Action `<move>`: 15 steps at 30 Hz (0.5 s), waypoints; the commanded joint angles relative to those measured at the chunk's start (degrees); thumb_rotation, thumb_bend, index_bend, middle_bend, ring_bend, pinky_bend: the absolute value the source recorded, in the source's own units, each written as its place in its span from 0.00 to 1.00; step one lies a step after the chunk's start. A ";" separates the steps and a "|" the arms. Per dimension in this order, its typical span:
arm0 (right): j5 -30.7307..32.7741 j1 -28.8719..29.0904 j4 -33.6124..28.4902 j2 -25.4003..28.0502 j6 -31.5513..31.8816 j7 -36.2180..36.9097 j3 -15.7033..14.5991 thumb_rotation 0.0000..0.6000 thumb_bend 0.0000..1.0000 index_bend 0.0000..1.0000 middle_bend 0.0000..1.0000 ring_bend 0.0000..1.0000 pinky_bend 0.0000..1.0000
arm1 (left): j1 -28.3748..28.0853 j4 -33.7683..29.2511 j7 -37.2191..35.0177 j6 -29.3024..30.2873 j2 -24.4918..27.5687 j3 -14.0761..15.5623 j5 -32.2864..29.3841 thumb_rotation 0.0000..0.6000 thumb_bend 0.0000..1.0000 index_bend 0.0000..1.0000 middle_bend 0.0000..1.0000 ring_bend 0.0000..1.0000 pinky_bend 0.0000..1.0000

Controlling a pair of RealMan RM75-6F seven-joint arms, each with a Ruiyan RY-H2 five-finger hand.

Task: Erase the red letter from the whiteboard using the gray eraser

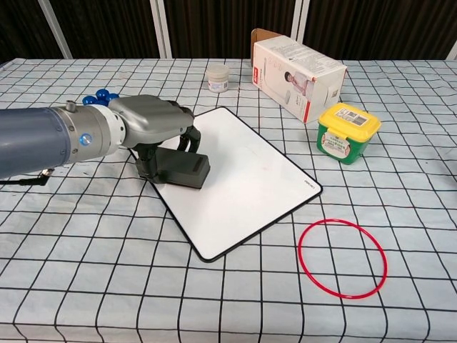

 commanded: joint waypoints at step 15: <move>0.29 0.00 -0.10 0.05 -0.02 0.05 0.16 1.00 0.05 0.08 0.08 0.19 0.21 | -3.25 5.68 0.66 -1.39 -3.68 -2.23 -2.79 1.00 0.28 0.45 0.47 0.00 0.00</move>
